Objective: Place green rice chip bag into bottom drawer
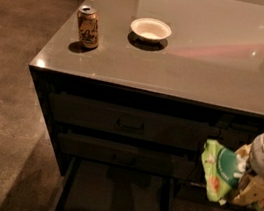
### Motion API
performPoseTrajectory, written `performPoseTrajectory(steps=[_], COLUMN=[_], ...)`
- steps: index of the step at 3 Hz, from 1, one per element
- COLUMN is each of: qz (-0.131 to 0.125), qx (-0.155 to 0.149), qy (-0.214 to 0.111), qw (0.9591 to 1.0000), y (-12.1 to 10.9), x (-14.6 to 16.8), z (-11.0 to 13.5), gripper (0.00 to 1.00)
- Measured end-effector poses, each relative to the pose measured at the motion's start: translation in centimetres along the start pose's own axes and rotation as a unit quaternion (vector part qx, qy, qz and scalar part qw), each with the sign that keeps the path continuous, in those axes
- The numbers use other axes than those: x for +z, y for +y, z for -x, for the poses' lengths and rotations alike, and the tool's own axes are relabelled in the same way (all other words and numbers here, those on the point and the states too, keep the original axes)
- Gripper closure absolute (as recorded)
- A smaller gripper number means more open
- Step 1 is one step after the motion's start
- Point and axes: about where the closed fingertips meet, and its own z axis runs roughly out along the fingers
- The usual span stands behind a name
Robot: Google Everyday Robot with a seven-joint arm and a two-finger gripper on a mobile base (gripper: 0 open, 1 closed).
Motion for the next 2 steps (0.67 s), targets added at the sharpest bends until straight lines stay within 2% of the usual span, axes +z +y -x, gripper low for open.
performPoseTrajectory(steps=[1,2], qz=[0.016,0.043], qx=[0.001,0.006], qy=[0.004,-0.019], qw=[0.9999,0.9989], y=[0.9,0.0], x=[1.2,3.9], z=[-0.2,-0.3], gripper=[1.00,1.00])
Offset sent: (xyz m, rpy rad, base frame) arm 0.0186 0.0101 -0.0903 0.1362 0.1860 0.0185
